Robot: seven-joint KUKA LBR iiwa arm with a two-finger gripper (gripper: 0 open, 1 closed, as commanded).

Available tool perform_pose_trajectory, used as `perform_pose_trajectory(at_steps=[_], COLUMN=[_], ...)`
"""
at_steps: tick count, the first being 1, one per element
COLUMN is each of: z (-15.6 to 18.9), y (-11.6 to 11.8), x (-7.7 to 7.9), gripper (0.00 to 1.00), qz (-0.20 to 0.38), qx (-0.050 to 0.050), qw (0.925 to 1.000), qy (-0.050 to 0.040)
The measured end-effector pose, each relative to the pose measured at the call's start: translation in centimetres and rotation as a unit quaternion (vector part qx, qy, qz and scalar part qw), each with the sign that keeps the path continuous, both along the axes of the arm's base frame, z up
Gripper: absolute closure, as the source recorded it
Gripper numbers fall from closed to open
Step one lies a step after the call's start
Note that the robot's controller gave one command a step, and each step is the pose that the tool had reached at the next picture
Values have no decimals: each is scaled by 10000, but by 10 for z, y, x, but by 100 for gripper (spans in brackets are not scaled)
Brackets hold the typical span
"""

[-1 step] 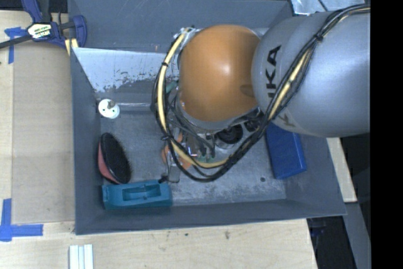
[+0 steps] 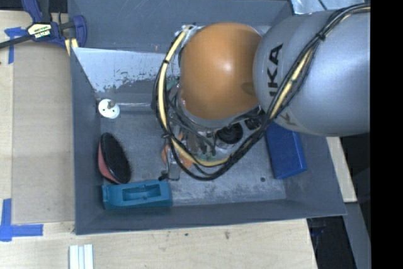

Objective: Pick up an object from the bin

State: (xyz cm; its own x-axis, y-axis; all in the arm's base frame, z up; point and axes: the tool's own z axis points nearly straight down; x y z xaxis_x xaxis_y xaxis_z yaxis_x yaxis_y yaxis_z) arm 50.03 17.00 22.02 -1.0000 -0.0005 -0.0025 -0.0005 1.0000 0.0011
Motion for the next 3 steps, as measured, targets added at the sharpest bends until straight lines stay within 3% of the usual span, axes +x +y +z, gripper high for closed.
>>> perform_pose_trajectory(at_steps=[1,2,3], z=[-39,-45,-71], y=[-40,-53,-72], x=[56,116,89], gripper=[0,0,0], qz=[-14,-115,199], qx=[10,-8,-3], qw=[10000,9999,9998], qy=[-31,5,-26])
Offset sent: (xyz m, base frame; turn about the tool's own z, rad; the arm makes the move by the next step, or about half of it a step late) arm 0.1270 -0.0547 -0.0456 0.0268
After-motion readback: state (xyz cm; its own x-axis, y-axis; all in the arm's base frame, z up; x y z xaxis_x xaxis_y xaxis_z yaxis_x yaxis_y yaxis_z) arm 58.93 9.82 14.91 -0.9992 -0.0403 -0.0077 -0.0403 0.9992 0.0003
